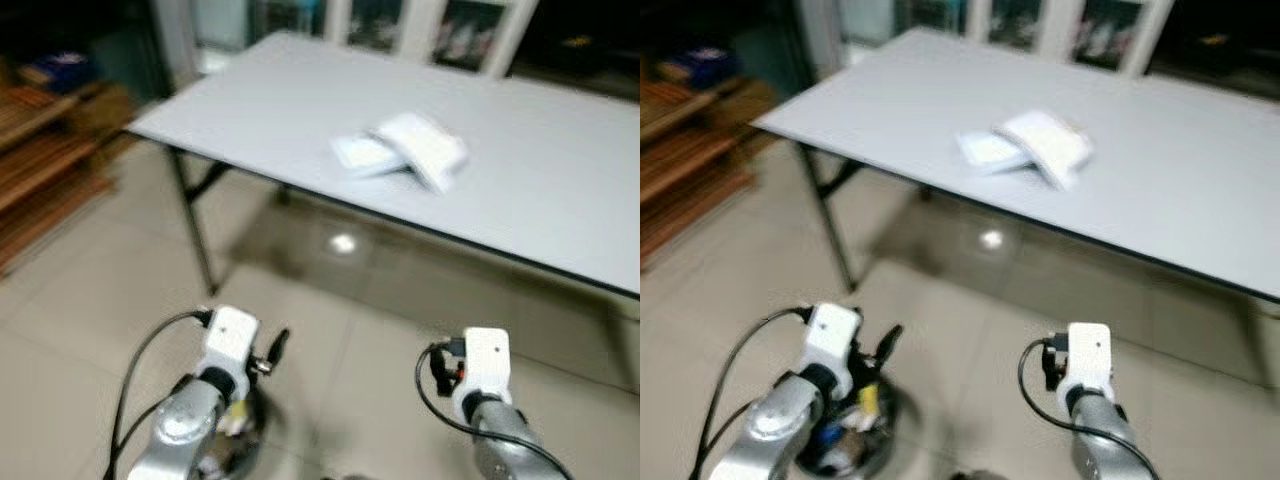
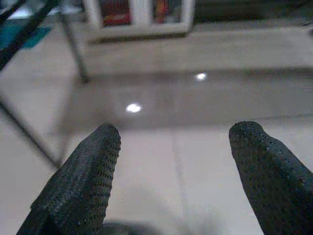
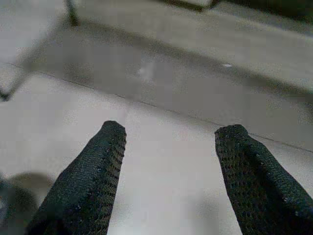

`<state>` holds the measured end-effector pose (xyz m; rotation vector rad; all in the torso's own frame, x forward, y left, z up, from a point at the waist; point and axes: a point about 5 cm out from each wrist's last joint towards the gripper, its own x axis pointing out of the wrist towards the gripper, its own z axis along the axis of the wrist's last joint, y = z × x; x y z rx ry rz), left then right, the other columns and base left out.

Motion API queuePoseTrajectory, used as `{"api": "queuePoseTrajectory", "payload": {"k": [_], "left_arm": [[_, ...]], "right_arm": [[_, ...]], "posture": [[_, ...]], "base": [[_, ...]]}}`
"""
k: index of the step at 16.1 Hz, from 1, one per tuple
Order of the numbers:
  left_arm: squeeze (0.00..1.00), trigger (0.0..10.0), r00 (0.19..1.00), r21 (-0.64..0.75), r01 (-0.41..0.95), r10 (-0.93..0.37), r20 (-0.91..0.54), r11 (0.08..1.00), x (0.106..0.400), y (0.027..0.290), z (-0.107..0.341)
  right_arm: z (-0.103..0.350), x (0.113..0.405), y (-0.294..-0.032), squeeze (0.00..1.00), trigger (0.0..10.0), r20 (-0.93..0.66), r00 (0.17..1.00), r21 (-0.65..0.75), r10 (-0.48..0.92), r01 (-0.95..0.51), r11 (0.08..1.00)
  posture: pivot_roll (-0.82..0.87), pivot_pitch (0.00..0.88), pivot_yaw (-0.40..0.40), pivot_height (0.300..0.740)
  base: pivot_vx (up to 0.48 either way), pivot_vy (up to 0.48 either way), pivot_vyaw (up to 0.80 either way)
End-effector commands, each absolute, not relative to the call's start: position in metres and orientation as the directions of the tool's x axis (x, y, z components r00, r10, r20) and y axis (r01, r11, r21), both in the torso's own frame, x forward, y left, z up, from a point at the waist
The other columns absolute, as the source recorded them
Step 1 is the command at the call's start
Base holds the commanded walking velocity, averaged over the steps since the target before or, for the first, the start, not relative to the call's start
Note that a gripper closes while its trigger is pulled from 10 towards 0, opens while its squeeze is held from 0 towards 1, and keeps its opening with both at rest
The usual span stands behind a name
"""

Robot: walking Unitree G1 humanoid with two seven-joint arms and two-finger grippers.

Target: Picking trash to rubbish bin

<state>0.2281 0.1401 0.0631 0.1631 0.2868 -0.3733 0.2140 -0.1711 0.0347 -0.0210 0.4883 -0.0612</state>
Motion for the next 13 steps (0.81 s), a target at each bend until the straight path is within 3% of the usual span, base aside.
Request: {"api": "queuePoseTrajectory", "payload": {"k": [1,3,5,9,12,13], "left_arm": [[0.00,10.0,0.895,0.117,0.367,-0.316,-0.315,0.923,0.225,0.145,0.063],[0.00,10.0,0.899,0.117,0.355,-0.304,-0.313,0.928,0.224,0.145,0.063],[0.00,10.0,0.894,0.093,0.342,-0.293,-0.339,0.935,0.222,0.146,0.060],[0.00,10.0,0.908,0.129,0.311,-0.254,-0.335,0.942,0.223,0.156,0.063],[0.00,10.0,0.936,0.150,0.285,-0.241,-0.255,0.947,0.232,0.159,0.086],[0.00,10.0,0.960,0.188,0.262,-0.235,-0.154,0.947,0.245,0.159,0.113]], "right_arm": [[0.034,0.213,-0.169,0.00,10.0,-0.485,0.873,-0.039,-0.052,0.037,0.999],[0.032,0.213,-0.166,0.00,10.0,-0.508,0.861,-0.059,-0.024,-0.008,0.998],[0.031,0.214,-0.165,0.00,10.0,-0.513,0.858,-0.057,-0.010,-0.023,0.998],[0.038,0.223,-0.159,0.00,10.0,-0.480,0.876,-0.005,0.046,-0.055,0.998],[0.061,0.236,-0.151,0.00,10.0,-0.362,0.928,0.088,0.086,-0.058,0.994],[0.084,0.248,-0.154,0.00,10.0,-0.258,0.965,0.125,0.049,-0.017,0.992]], "posture": [[0.02,0.028,-0.029,0.740],[0.02,0.023,-0.046,0.740],[0.02,0.022,-0.053,0.740],[0.03,0.013,-0.062,0.740],[0.04,0.011,-0.062,0.740],[0.05,0.013,-0.052,0.740]], "base": [[0.000,-0.480,0.00],[0.000,-0.480,0.00],[0.000,0.000,0.00],[0.000,0.480,0.00],[0.000,0.000,0.00],[0.000,0.000,0.00]]}}
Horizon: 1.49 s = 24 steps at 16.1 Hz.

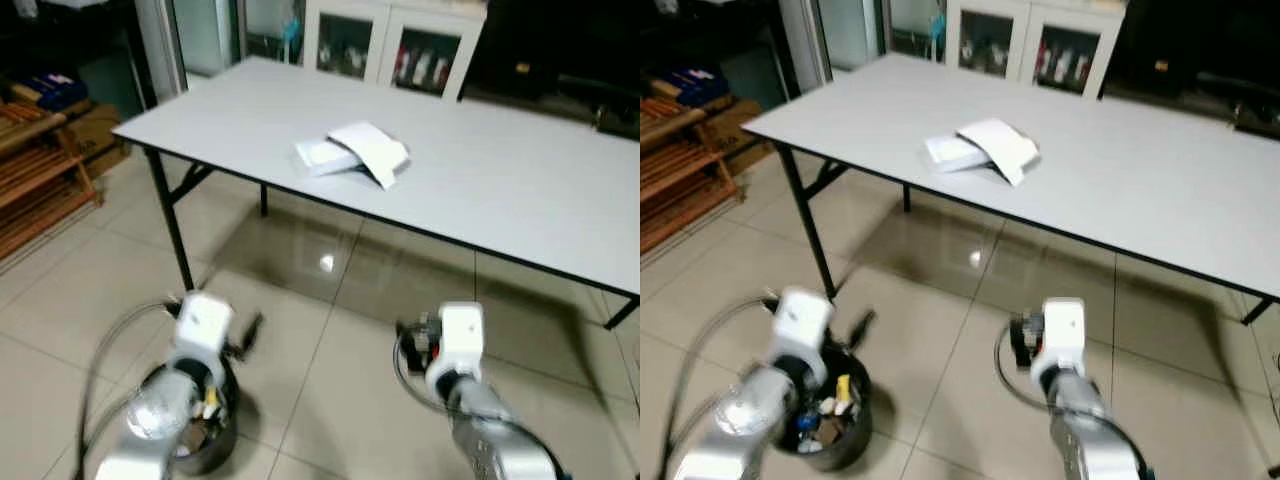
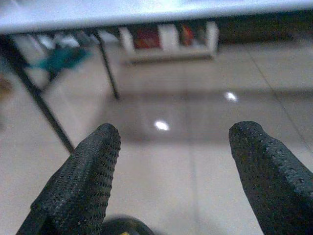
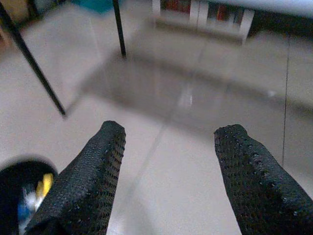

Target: Picking trash to rubbish bin

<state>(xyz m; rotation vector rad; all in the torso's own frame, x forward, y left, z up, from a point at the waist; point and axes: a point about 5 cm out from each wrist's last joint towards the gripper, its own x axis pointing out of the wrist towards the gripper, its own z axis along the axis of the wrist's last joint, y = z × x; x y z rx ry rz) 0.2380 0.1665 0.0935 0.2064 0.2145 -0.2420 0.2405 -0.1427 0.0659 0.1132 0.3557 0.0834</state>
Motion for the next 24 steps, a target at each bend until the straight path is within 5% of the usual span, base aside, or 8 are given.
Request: {"api": "queuePoseTrajectory", "payload": {"k": [1,5,8,18,24], "left_arm": [[0.00,10.0,0.962,0.192,0.260,-0.236,-0.139,0.946,0.248,0.159,0.117],[0.00,10.0,0.966,0.169,0.253,-0.259,0.016,0.953,0.267,0.153,0.160],[0.00,10.0,0.965,0.163,0.251,-0.260,0.039,0.954,0.271,0.151,0.168],[0.00,10.0,0.985,0.199,0.168,-0.173,0.007,0.965,0.266,0.173,0.171],[0.00,10.0,0.985,0.216,0.167,-0.170,-0.005,0.962,0.265,0.178,0.173]], "right_arm": [[0.088,0.250,-0.154,0.00,10.0,-0.243,0.969,0.128,0.040,-0.009,0.992],[0.132,0.271,-0.166,0.00,10.0,-0.083,0.995,0.151,-0.056,0.068,0.986],[0.148,0.278,-0.162,0.00,10.0,-0.044,0.999,0.109,0.013,-0.009,0.994],[0.130,0.279,-0.133,0.00,10.0,-0.161,0.968,0.108,0.193,-0.177,0.978],[0.126,0.278,-0.124,0.00,10.0,-0.166,0.966,0.148,0.200,-0.176,0.973]], "posture": [[0.05,0.014,-0.048,0.740],[0.04,0.007,-0.027,0.740],[0.04,0.002,-0.021,0.740],[0.08,0.015,-0.053,0.740],[0.09,0.018,-0.041,0.740]], "base": [[0.000,0.000,0.00],[0.142,0.000,-0.35],[0.351,0.000,-0.53],[0.392,0.000,0.00],[0.399,0.000,0.67]]}}
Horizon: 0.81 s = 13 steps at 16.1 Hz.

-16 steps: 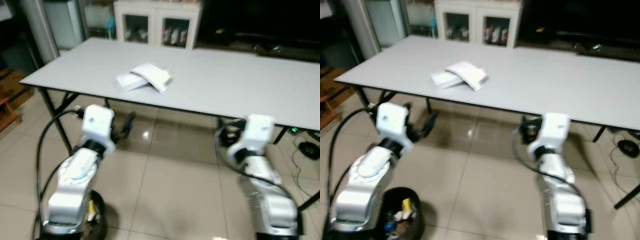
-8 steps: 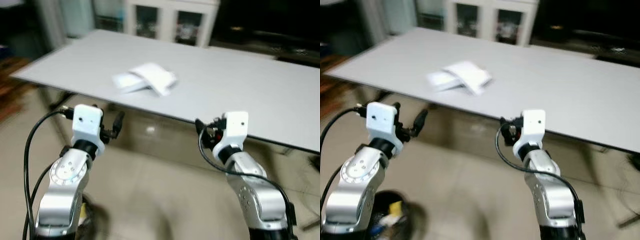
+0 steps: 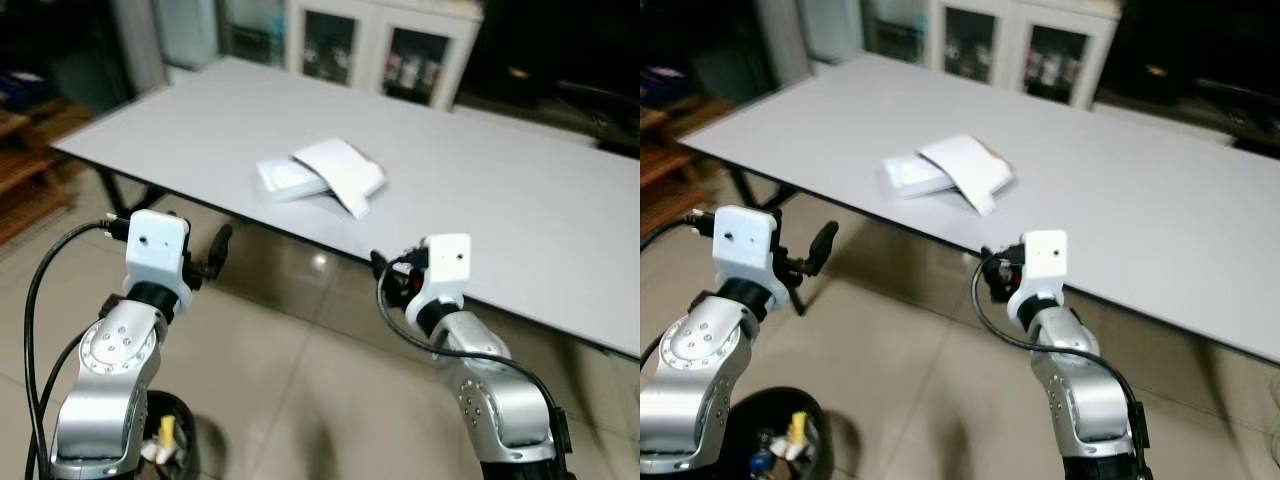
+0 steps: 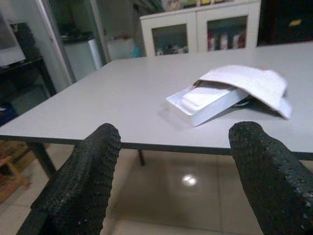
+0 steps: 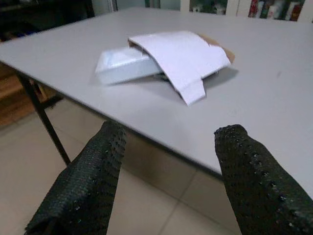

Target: Picking trash to rubbish bin

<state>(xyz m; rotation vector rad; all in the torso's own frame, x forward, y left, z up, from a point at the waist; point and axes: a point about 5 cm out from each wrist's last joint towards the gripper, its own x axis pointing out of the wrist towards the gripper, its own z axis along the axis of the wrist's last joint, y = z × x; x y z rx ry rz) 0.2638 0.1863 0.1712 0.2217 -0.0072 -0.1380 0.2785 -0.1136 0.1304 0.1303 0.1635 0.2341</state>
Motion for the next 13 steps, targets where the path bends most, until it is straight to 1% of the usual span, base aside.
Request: {"api": "queuePoseTrajectory", "payload": {"k": [1,4,5,8,10,12,13], "left_arm": [[0.00,10.0,0.983,0.222,0.178,-0.181,-0.009,0.959,0.266,0.178,0.174],[0.00,10.0,0.971,0.234,0.236,-0.240,-0.013,0.943,0.273,0.172,0.178],[0.00,10.0,0.964,0.243,0.260,-0.266,-0.007,0.935,0.278,0.169,0.182],[0.00,10.0,0.955,0.256,0.278,-0.295,0.031,0.926,0.294,0.167,0.198],[0.00,10.0,0.947,0.262,0.282,-0.312,0.080,0.923,0.304,0.164,0.214],[0.00,10.0,0.941,0.270,0.285,-0.322,0.106,0.920,0.308,0.162,0.222],[0.00,10.0,0.938,0.269,0.287,-0.326,0.117,0.920,0.308,0.161,0.225]], "right_arm": [[0.127,0.278,-0.125,0.00,10.0,-0.157,0.970,0.148,0.184,-0.161,0.976],[0.132,0.279,-0.135,0.00,10.0,-0.129,0.988,0.116,0.086,-0.071,0.991],[0.136,0.279,-0.142,0.00,10.0,-0.108,0.994,0.108,0.031,-0.019,0.994],[0.157,0.278,-0.155,0.00,10.0,-0.042,0.998,0.100,-0.050,0.054,0.993],[0.171,0.279,-0.160,0.00,10.0,-0.006,0.998,0.093,-0.061,0.061,0.994],[0.176,0.278,-0.163,0.00,10.0,0.003,0.998,0.074,-0.062,0.062,0.995],[0.179,0.276,-0.165,0.00,10.0,0.007,0.998,0.059,-0.057,0.057,0.997]], "posture": [[0.09,0.021,-0.033,0.740],[0.08,0.043,-0.003,0.740],[0.08,0.060,0.005,0.740],[0.03,0.111,0.019,0.740],[0.02,0.125,0.005,0.740],[0.01,0.130,-0.004,0.740],[0.00,0.126,-0.013,0.740]], "base": [[0.401,0.000,0.00],[0.410,0.000,0.00],[0.412,0.000,0.00],[0.420,0.000,0.00],[0.422,0.000,-0.80],[0.424,0.000,-0.80],[0.428,0.000,0.00]]}}
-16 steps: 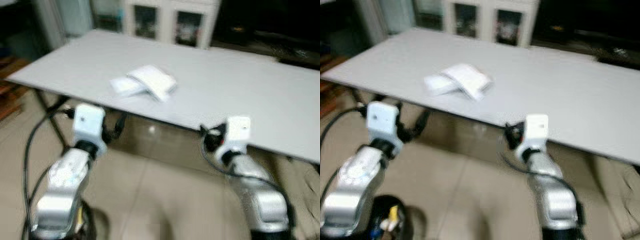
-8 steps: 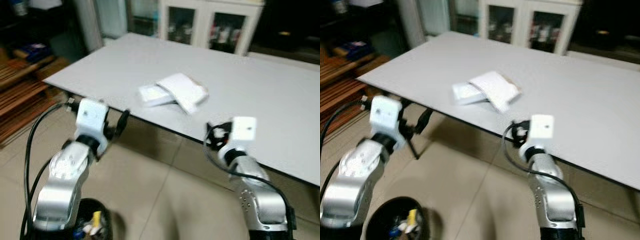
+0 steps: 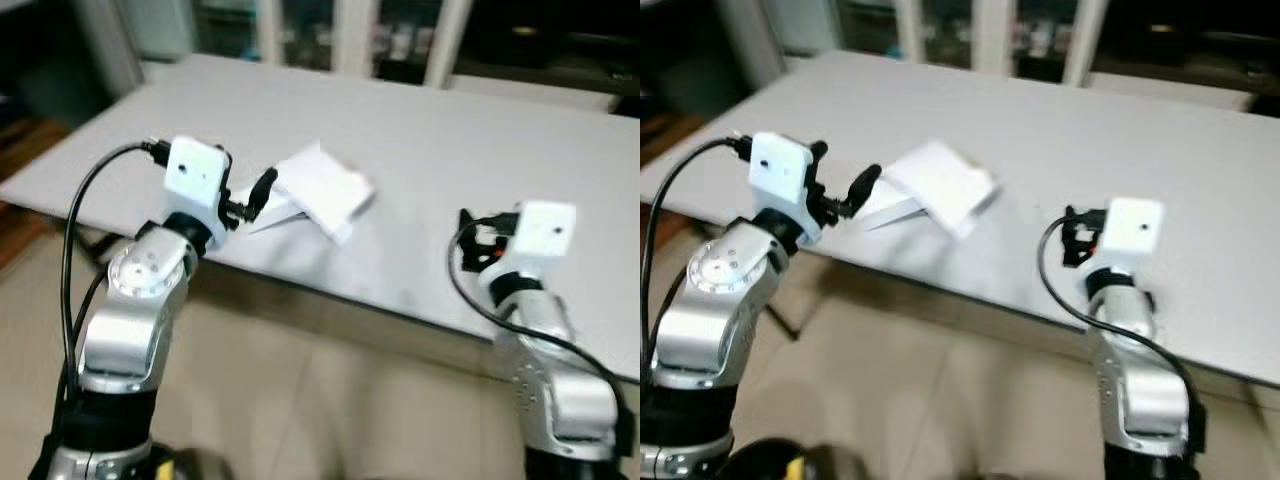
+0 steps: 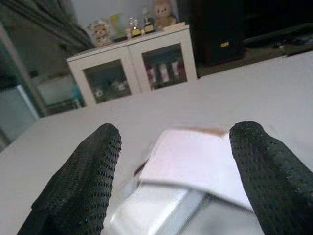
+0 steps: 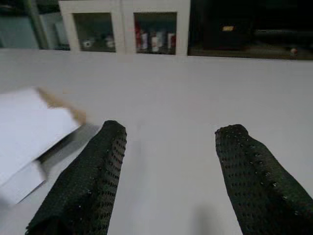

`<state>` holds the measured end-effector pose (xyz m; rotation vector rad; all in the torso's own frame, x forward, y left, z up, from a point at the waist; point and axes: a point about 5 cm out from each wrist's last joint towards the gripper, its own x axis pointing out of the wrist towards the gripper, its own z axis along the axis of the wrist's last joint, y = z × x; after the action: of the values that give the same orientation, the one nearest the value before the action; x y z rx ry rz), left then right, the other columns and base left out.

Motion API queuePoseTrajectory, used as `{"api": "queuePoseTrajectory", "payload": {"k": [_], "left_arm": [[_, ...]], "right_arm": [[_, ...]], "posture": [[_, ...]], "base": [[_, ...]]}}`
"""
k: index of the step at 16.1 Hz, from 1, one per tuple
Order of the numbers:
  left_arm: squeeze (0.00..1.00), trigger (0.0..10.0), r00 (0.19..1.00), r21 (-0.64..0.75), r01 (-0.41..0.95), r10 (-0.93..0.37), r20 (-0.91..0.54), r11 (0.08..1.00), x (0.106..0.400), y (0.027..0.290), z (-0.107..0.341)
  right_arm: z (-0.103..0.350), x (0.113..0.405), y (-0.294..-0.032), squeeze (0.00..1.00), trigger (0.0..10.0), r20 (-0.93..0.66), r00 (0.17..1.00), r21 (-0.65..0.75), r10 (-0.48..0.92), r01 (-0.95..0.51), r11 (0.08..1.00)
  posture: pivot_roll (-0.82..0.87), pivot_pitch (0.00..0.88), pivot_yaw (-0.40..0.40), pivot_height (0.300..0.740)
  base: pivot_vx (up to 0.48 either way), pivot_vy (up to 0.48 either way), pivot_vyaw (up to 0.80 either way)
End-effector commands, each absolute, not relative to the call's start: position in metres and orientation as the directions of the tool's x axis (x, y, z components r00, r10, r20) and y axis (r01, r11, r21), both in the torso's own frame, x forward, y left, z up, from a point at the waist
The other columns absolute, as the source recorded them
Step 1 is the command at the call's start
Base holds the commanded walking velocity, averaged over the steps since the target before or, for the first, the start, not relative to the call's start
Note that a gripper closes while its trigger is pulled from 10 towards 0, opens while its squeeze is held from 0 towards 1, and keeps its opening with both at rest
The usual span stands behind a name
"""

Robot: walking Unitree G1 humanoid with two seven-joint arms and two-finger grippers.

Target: Picking trash to rubbish bin

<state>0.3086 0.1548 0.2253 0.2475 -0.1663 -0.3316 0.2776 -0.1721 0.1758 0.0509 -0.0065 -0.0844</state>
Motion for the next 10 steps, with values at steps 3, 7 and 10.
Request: {"api": "queuePoseTrajectory", "payload": {"k": [3,7,10], "left_arm": [[0.00,10.0,0.935,0.281,0.294,-0.336,0.115,0.914,0.306,0.160,0.225],[0.00,10.0,0.944,0.299,0.279,-0.317,0.088,0.913,0.298,0.171,0.222],[0.00,10.0,0.973,0.291,0.226,-0.232,-0.014,0.930,0.283,0.195,0.213]], "right_arm": [[0.175,0.276,-0.165,0.00,10.0,-0.032,0.999,0.031,-0.011,0.012,0.999],[0.161,0.275,-0.155,0.00,10.0,-0.113,0.989,0.044,0.090,-0.085,0.995],[0.148,0.265,-0.152,0.00,10.0,-0.167,0.955,0.076,0.246,-0.236,0.969]], "posture": [[0.01,0.113,-0.023,0.740],[0.03,0.102,-0.030,0.740],[0.04,0.081,-0.033,0.740]], "base": [[0.429,0.000,0.00],[0.430,0.000,0.00],[0.000,0.000,0.00]]}}
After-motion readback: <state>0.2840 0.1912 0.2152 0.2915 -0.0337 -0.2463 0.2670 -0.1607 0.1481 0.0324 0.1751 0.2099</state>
